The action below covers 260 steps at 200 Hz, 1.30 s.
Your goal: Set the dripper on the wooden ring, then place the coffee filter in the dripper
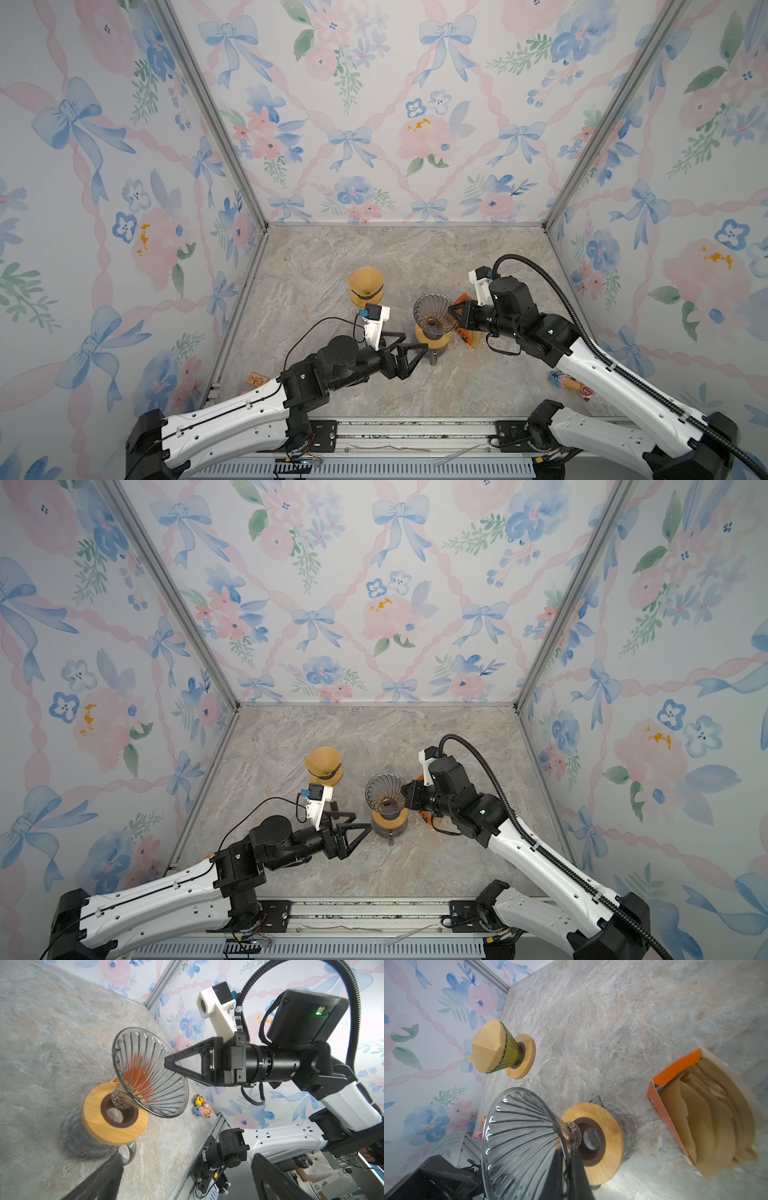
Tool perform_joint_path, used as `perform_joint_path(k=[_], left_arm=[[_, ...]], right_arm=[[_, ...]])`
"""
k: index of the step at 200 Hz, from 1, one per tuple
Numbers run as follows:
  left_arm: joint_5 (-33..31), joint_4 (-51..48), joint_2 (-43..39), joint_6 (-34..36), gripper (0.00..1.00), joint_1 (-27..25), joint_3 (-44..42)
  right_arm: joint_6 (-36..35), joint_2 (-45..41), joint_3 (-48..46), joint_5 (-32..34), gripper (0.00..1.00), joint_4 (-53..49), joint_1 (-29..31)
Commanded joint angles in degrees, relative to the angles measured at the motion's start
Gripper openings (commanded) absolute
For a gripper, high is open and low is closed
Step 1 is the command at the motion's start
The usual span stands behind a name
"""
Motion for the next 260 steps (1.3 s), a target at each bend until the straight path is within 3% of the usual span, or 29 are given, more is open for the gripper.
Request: perform_joint_path(k=[1, 260], left_arm=[[-0.3, 2.9, 0.4, 0.5, 0.98, -0.1, -1.1], [2.2, 4.3, 2.3, -0.1, 0.98, 2.7, -2.2]], right_arm=[[0.8, 0.5, -1.0, -0.8, 0.04, 2.6, -0.9], [3.9, 0.2, -7.1, -1.7, 0.04, 5.3, -2.1]])
